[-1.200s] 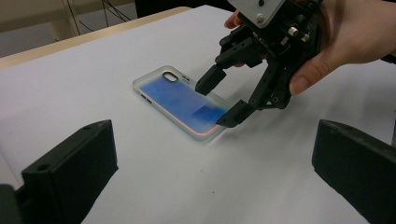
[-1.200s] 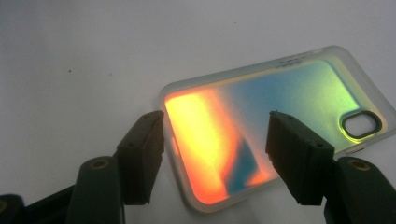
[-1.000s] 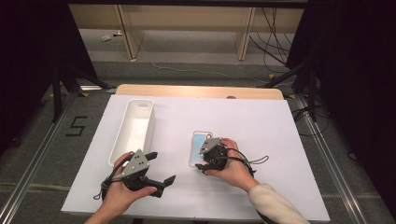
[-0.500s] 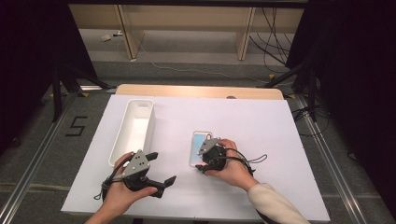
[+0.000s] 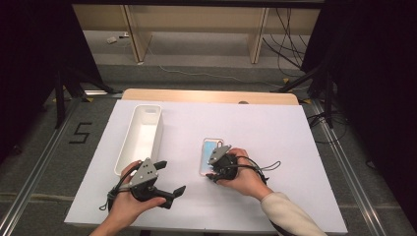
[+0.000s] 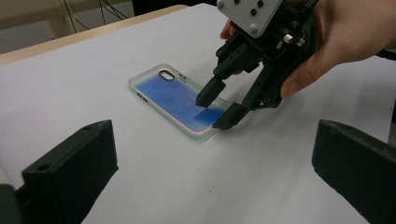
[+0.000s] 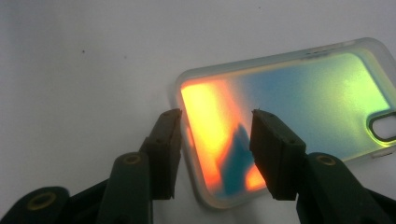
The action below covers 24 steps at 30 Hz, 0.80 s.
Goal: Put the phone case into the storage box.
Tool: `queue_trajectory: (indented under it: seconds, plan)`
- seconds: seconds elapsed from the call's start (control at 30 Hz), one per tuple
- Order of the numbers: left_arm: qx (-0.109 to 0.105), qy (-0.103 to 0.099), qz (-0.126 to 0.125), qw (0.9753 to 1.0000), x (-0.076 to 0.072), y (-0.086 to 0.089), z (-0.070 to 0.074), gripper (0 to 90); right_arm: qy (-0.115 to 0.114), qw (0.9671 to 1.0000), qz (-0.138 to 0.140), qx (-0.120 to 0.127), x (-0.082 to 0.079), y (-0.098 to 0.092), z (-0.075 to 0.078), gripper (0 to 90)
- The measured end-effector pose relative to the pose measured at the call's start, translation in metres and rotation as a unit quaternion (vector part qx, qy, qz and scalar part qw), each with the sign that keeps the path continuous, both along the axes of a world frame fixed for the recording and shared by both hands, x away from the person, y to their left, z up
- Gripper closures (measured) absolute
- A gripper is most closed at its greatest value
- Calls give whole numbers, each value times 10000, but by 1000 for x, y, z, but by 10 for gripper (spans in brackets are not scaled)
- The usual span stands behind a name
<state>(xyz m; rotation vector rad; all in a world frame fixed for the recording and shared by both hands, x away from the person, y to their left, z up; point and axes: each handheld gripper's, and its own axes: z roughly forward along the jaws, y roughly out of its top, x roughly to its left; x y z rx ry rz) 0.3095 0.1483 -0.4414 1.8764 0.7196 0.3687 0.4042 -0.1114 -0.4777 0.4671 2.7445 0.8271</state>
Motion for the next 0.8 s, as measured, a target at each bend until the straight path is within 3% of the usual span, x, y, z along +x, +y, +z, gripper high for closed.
queue_trajectory:
  seconds: [0.8]
  plan:
    - [-16,13,-11,10000,0,0,0,0,145,9987,226,-438,1,5,7,643]
